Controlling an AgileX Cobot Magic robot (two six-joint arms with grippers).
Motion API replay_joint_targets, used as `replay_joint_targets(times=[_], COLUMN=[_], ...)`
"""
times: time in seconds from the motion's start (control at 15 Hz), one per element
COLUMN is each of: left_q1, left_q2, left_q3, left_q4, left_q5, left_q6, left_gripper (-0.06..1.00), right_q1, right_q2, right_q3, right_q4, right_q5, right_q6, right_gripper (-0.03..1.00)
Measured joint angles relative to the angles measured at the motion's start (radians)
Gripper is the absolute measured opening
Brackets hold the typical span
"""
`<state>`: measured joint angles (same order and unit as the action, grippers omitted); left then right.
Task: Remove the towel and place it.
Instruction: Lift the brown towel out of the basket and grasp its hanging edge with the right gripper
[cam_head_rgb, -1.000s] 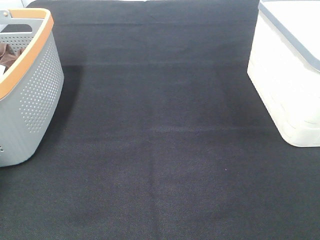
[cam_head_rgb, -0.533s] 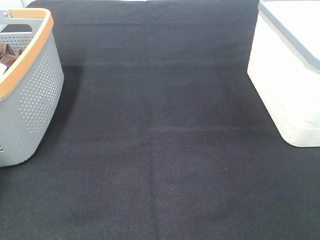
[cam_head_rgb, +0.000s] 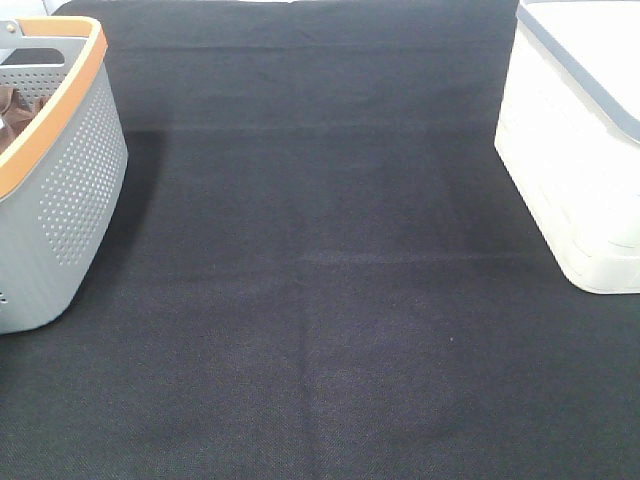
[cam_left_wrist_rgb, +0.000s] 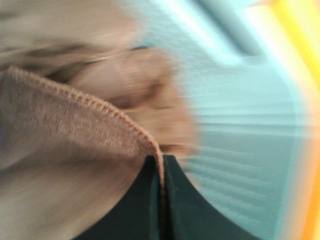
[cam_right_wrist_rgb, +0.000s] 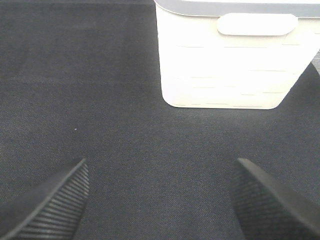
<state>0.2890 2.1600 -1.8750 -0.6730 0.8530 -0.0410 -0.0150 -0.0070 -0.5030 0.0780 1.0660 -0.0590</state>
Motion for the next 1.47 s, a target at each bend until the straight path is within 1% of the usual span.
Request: replay_joint_targets(times=[0.13,0.27,0.33,0.4,0.53,0.6,0.73,0.8,1.0,1.13,1.2,1.33,1.47], left_q1=[0.0,0.0,0.0,0.0,0.0,0.0,-0.009,-0.02,-0.085,-0.136,-0.177,-0.237,-0.308], left_q2=[0.0,0.0,0.0,0.0,0.0,0.0,0.0,0.0,0.0,0.0,0.0,0.0,0.0], left_q3=[-0.109,-0.228,-0.288,-0.288,-0.424,-0.526,-0.657,-0.723,-0.878,-0.937,-0.952,-0.953,-0.953], left_q4=[-0.081,-0.152,-0.201,-0.201,-0.304,-0.387,-0.483,-0.508,-0.525,-0.525,-0.523,-0.49,-0.411], left_q5=[0.088,0.158,0.19,0.19,0.232,0.251,0.252,0.249,0.234,0.219,0.206,0.2,0.199], left_q6=[0.053,0.068,0.069,0.069,0.071,0.072,0.066,0.056,0.041,0.041,0.041,0.041,0.05], left_gripper=[0.0,0.0,0.0,0.0,0.0,0.0,0.0,0.0,0.0,0.0,0.0,0.0,0.0], right_q1=[0.0,0.0,0.0,0.0,0.0,0.0,0.0,0.0,0.0,0.0,0.0,0.0,0.0], right_q2=[0.0,0.0,0.0,0.0,0.0,0.0,0.0,0.0,0.0,0.0,0.0,0.002,0.042], right_q3=[0.0,0.0,0.0,0.0,0.0,0.0,0.0,0.0,0.0,0.0,0.0,0.0,0.0], right_q4=[0.0,0.0,0.0,0.0,0.0,0.0,0.0,0.0,0.001,0.001,0.005,0.024,0.087], right_q5=[0.0,0.0,0.0,0.0,0.0,0.0,0.0,0.0,0.0,0.0,0.0,0.0,-0.004], right_q6=[0.0,0.0,0.0,0.0,0.0,0.0,0.0,0.0,0.0,0.0,0.0,0.0,-0.007], right_gripper=[0.74,0.74,0.74,0.74,0.74,0.74,0.74,0.74,0.74,0.74,0.74,0.74,0.74])
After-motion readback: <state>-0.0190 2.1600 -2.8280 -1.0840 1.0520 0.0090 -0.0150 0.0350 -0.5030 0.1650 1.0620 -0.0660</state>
